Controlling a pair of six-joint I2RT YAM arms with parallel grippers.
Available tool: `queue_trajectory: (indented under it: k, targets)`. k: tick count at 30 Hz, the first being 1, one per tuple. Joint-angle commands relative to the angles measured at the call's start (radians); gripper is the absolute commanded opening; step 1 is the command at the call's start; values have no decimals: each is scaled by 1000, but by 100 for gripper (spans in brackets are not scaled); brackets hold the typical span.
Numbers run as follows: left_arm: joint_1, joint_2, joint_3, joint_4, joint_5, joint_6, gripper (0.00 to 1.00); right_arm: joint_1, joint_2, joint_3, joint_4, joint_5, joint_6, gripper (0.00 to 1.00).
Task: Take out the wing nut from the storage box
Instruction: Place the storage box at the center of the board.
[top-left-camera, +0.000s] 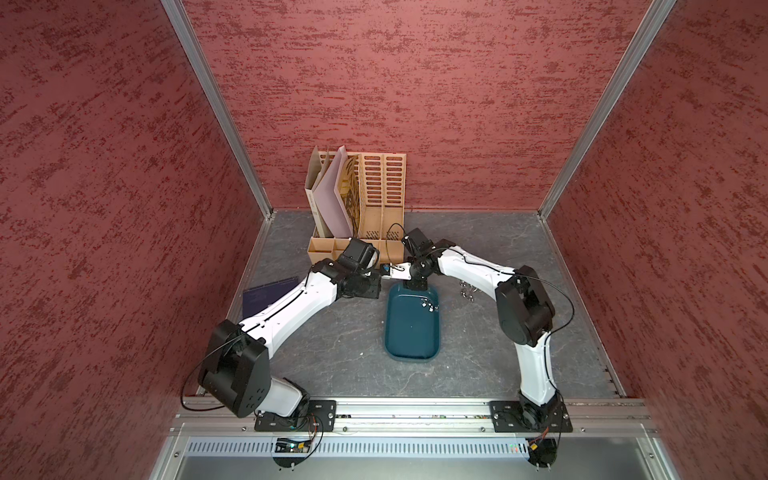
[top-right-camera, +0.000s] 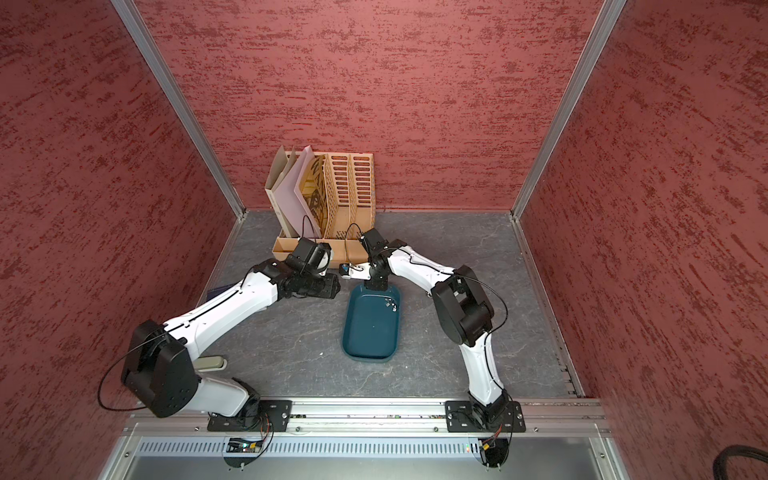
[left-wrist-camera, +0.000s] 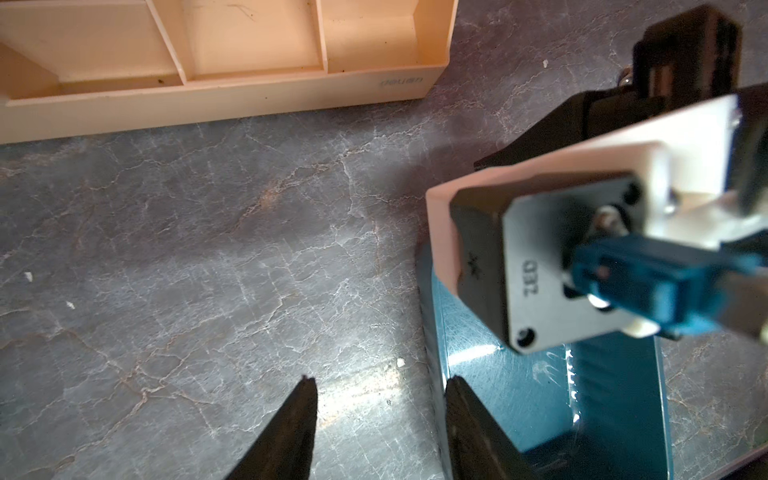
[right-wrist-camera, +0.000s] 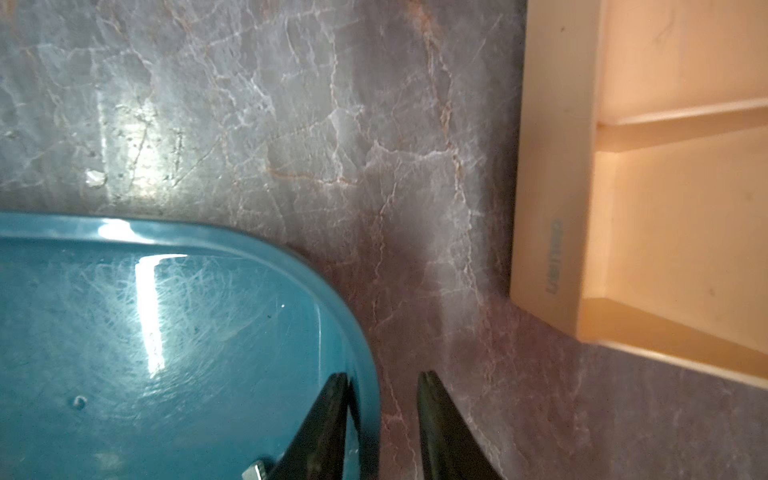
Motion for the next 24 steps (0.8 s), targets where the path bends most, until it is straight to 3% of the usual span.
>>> queue_trajectory:
  k: [1,8,12,20,24]
  targets:
    - [8,6,13,1,-10,-1,53,5,-86,-58,137,36,42,37]
    - [21,12,27,3,-15,0,53,5,-275,-202,299,61,188,44]
    - [28,15,27,6,-15,-3,53,5,-370,-268,354,168,345,47]
    - [61,18,21,21,-38,-35,53,15,-436,-235,20,253,701,47]
    - [69,26,15,35,-42,-41,53,42,-434,-245,-105,243,810,47]
